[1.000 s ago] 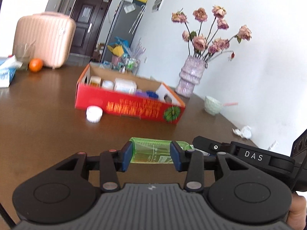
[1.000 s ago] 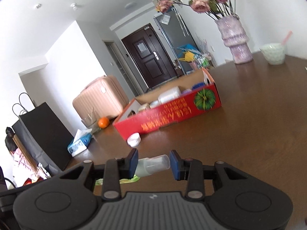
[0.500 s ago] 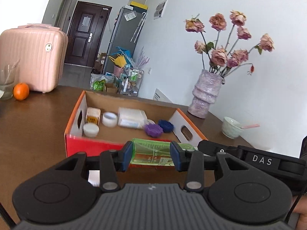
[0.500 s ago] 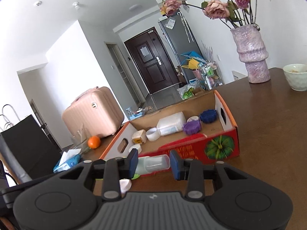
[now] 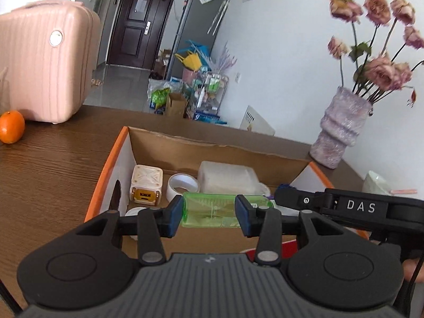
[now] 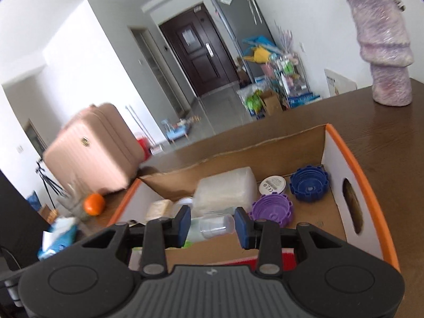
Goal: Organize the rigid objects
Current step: 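Carry the green spray bottle into the red box with both grippers, then open both grippers to release the spray bottle and withdraw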
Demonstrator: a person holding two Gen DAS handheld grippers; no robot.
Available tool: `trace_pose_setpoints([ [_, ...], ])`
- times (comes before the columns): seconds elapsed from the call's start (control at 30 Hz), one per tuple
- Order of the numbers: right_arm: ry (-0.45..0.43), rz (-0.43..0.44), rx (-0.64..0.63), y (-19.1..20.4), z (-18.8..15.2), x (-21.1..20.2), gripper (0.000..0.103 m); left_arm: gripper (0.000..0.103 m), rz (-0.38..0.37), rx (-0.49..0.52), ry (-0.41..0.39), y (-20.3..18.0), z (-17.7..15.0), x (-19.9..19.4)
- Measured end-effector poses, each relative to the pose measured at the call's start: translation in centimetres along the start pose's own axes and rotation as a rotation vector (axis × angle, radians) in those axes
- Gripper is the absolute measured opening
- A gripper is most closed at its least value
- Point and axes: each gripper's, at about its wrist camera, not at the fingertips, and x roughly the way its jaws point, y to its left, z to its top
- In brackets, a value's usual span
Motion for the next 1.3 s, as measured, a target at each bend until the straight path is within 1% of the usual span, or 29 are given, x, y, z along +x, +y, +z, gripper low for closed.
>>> trace_pose_setpoints([
  [0.07,0.02,-0.016,-0.015,-0.2,0.3,1.4,0.035,0.045,0.003,0.062,0.023,0.1,-0.2,1.4],
  [0.1,0.028,-0.032,-0.035,-0.2,0.3,2.0,0.03,0.049,0.014,0.086,0.031,0.1,-0.3,1.8],
  [0.17,0.048,-0.072,-0.08,-0.2,0.4,2.9,0.031,0.054,0.039,0.121,0.04,0.0,-0.6,2.3],
  [0.23,0.059,-0.097,-0.091,-0.6,0.6,3.4,0.031,0.064,0.046,0.133,0.032,0.0,-0.6,2.3],
  [0.3,0.058,-0.094,-0.086,-1.0,0.7,3.6,0.031,0.07,0.046,0.144,0.019,-0.1,-0.5,2.1],
  [0.37,0.058,-0.089,-0.086,-1.1,0.6,3.4,0.032,0.076,0.061,0.174,0.002,-0.5,-0.5,1.7],
  [0.43,0.054,-0.097,-0.099,-1.0,0.6,3.0,0.033,0.087,0.082,0.191,-0.017,-0.9,-0.4,1.1],
  [0.53,0.04,-0.099,-0.11,-0.7,0.8,1.6,0.039,0.088,0.122,0.213,-0.033,-1.4,-0.3,-0.5],
  [0.63,0.006,-0.136,-0.164,0.0,0.7,-0.8,0.044,0.093,0.139,0.224,-0.051,-1.7,-0.3,-2.8],
  [0.7,-0.016,-0.154,-0.205,0.6,0.5,-2.9,0.05,0.095,0.15,0.239,-0.072,-2.0,-0.3,-4.9],
  [0.73,-0.027,-0.164,-0.226,0.8,0.3,-4.1,0.051,0.098,0.155,0.245,-0.086,-2.1,-0.3,-6.1],
  [0.83,-0.059,-0.184,-0.272,1.5,-0.3,-8.1,0.056,0.101,0.18,0.264,-0.142,-2.4,-0.9,-9.9],
  [0.93,-0.099,-0.184,-0.3,2.0,-1.8,-12.2,0.068,0.103,0.185,0.268,-0.2,-2.6,-2.2,-14.0],
  [1.0,-0.135,-0.18,-0.329,2.5,-3.0,-14.8,0.086,0.103,0.185,0.281,-0.263,-2.8,-3.6,-16.9],
  [1.07,-0.199,-0.187,-0.375,3.4,-4.5,-17.2,0.095,0.103,0.184,0.305,-0.32,-3.2,-5.1,-19.5],
  [1.17,-0.268,-0.195,-0.423,4.6,-6.7,-20.6,0.096,0.103,0.187,0.329,-0.363,-3.8,-7.3,-22.8],
  [1.3,-0.307,-0.157,-0.409,5.8,-9.5,-23.7,0.099,0.103,0.172,0.315,-0.378,-4.2,-9.7,-26.3],
])
